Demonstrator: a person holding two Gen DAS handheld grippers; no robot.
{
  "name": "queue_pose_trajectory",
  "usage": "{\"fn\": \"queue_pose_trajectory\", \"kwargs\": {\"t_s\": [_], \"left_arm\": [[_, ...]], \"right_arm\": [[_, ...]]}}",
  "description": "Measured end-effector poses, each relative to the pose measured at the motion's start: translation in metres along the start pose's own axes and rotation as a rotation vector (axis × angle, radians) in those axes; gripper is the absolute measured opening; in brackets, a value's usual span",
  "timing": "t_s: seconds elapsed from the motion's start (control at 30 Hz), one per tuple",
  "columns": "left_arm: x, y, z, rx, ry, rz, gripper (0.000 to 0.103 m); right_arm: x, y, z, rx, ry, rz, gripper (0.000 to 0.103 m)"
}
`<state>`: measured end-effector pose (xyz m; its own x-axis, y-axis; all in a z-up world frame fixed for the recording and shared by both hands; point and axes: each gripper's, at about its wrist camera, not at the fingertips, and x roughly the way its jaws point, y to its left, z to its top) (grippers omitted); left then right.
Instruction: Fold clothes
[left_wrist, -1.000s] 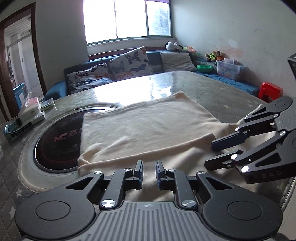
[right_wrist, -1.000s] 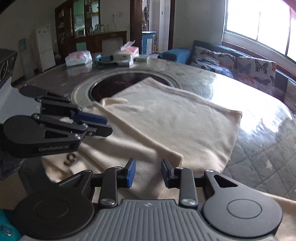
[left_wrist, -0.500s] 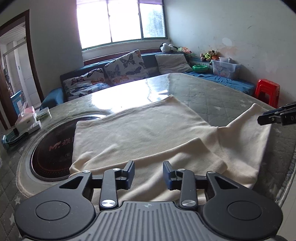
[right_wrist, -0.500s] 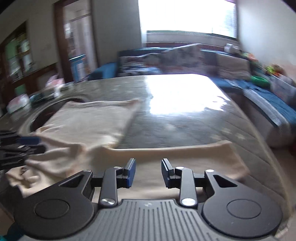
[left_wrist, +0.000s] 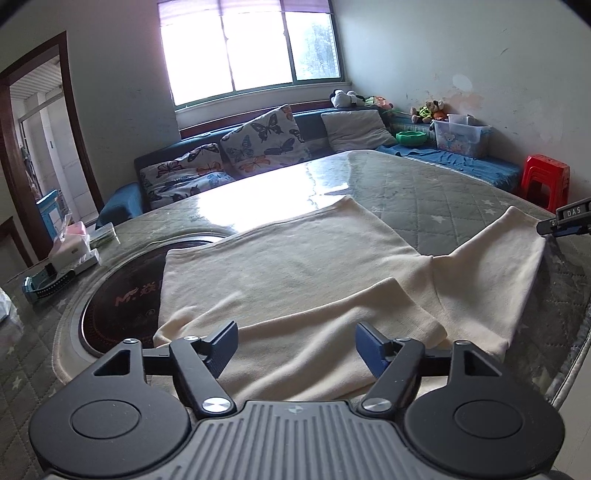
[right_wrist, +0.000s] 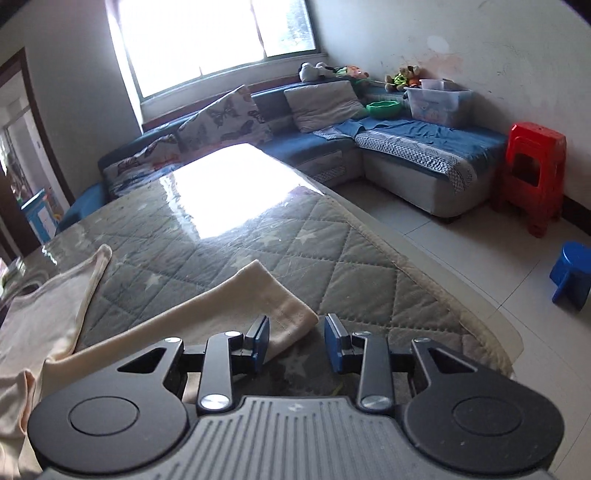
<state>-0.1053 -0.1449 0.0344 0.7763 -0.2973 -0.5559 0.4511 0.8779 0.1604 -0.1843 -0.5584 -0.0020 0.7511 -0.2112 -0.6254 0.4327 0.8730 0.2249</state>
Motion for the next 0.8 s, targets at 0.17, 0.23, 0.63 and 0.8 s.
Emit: {"fn": "queue_pose_trajectory", "kwargs": {"t_s": [0.17,0.23,0.63,0.8], "left_arm": [[-0.003,0.001,-0.001,0.001,0.000,0.016,0.081],[-0.003,0.002,-0.001,-0.003,0.002,0.022,0.082],[-0.006,0.016,-0.007,-0.027,0.001,0.056,0.084],[-0.013,0.029,-0.013,-0.059,-0.006,0.074,0.084]], "right_arm": [[0.004,0.002,-0.002,-0.025,-0.025,-0.023,0.011],[0.003,0.000,0.000,-0.002,-0.024,-0.001,0.006],[-0.065,0.043,0.038,-0.075,-0.120,0.278,0.004],[-0.086,0.093,0.054,-0.155,-0.136,0.438,0.004]]}}
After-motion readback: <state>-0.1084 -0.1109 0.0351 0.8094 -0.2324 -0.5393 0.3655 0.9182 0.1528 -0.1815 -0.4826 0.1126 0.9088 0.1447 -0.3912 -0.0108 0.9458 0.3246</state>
